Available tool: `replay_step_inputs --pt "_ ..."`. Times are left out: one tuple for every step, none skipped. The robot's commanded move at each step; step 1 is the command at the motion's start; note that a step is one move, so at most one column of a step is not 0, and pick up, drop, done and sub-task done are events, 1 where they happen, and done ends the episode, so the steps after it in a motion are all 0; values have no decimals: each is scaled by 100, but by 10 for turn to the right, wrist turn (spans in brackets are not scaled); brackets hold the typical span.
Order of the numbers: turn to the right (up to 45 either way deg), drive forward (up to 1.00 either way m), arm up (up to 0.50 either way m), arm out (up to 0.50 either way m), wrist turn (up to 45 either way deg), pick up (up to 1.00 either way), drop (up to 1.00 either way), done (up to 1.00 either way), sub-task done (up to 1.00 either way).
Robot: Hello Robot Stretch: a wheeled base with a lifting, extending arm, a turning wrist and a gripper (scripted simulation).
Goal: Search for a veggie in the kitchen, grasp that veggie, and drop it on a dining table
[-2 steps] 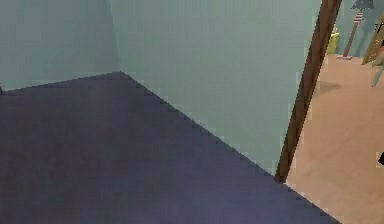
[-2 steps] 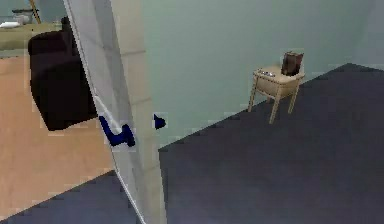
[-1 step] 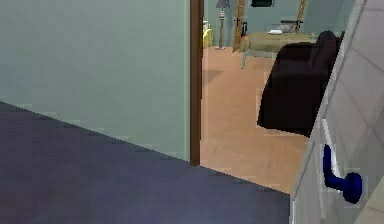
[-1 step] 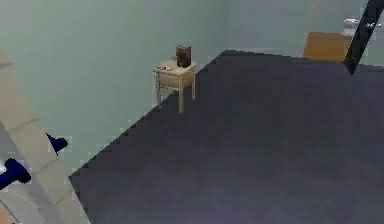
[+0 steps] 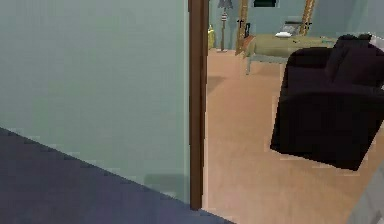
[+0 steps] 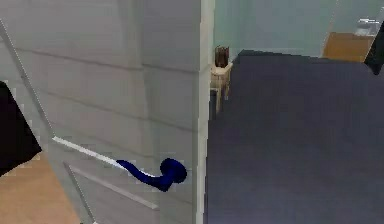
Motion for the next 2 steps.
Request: replay_step_inputs --pt "300 0 0 0 0 0 0 0 0" --pt "0 100 0 0 0 0 0 0 0"
